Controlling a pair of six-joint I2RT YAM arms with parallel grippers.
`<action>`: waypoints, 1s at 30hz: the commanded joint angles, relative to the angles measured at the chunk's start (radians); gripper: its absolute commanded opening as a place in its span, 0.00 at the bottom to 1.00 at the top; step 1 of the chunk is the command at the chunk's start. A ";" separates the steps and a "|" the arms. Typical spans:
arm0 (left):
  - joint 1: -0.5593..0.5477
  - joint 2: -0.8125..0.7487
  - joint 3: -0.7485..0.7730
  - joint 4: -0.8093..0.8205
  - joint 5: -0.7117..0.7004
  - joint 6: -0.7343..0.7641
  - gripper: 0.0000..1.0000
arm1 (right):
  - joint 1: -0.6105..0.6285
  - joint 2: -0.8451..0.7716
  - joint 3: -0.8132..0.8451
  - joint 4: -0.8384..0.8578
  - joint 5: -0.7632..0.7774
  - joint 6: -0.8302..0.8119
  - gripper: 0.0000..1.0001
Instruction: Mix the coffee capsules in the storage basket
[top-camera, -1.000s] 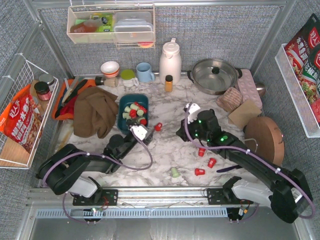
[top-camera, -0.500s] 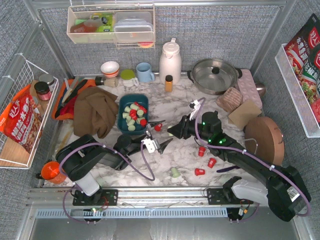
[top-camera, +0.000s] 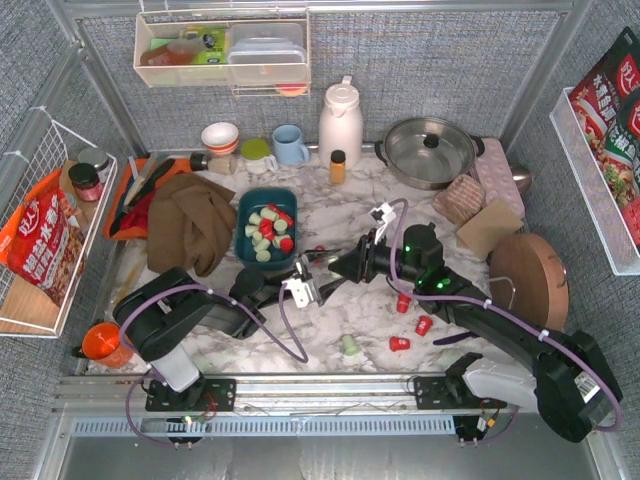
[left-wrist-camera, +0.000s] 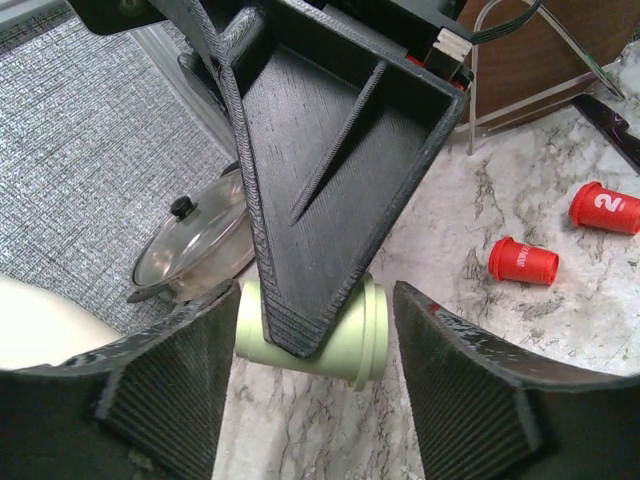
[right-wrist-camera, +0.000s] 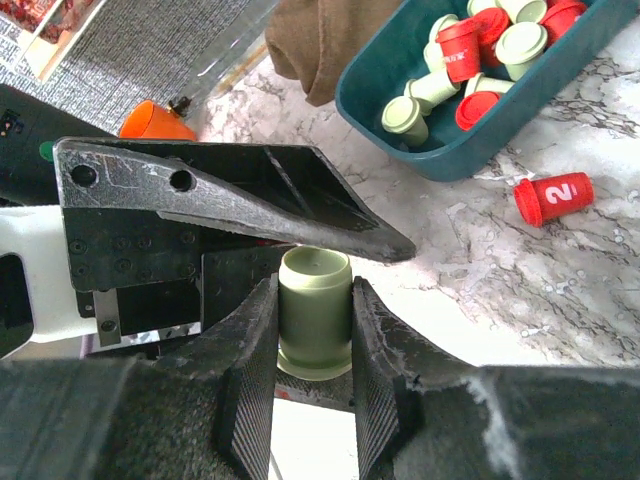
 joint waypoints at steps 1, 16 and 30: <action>-0.003 -0.007 0.008 0.048 0.038 -0.017 0.67 | 0.010 -0.005 0.017 -0.005 -0.032 -0.046 0.11; -0.006 -0.004 0.004 0.048 0.044 -0.012 0.32 | 0.021 -0.005 0.041 -0.069 -0.028 -0.081 0.23; 0.012 -0.007 -0.036 0.051 -0.269 -0.096 0.15 | 0.020 -0.133 0.099 -0.334 0.144 -0.216 0.51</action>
